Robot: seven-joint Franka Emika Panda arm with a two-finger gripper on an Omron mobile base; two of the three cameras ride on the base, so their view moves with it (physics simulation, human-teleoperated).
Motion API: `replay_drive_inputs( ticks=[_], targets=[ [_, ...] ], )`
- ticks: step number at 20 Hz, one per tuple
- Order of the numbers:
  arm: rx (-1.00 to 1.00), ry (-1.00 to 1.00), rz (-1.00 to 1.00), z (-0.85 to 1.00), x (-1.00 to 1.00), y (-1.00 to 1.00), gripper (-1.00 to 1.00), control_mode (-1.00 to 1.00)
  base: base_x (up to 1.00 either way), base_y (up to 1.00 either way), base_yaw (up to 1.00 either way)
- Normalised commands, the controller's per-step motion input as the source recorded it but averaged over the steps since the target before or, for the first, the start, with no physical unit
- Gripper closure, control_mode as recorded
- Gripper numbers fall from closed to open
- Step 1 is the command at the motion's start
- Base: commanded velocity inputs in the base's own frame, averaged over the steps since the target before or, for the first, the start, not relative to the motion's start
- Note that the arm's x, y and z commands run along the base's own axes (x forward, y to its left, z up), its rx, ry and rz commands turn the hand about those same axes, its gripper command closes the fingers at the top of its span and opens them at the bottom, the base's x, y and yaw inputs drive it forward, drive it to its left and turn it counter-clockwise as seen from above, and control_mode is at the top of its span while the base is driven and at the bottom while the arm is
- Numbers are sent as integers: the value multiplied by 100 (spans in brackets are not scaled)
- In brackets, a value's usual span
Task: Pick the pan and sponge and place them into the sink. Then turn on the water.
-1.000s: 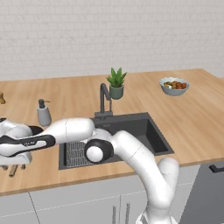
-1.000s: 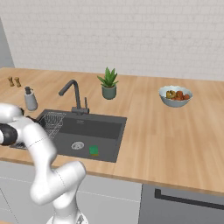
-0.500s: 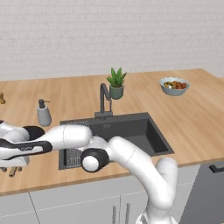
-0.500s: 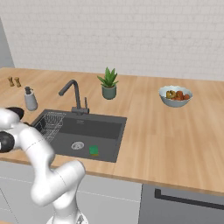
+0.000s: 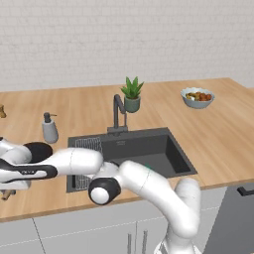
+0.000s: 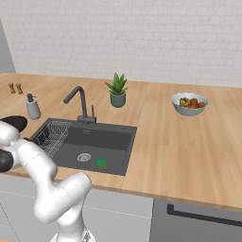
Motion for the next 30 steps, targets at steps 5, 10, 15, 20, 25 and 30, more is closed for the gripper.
replay_drive_inputs(
  ticks=[5, 10, 15, 20, 25, 30],
  targets=[
    [1, 0, 0, -5, -3, -11, 100, -100, 0, 0, 0],
    [10, -6, 3, 0, -31, -58, 100, -100, 0, 0, 0],
    [12, -13, 12, 15, -34, -59, 100, -100, 0, 0, 0],
    [20, -18, 21, 18, -23, -65, 100, -100, 0, 0, 0],
    [21, -15, 25, 26, -21, -72, 100, -100, 0, 0, 0],
    [21, -10, 28, 31, -15, -83, 100, -100, 0, 0, 0]
  ],
)
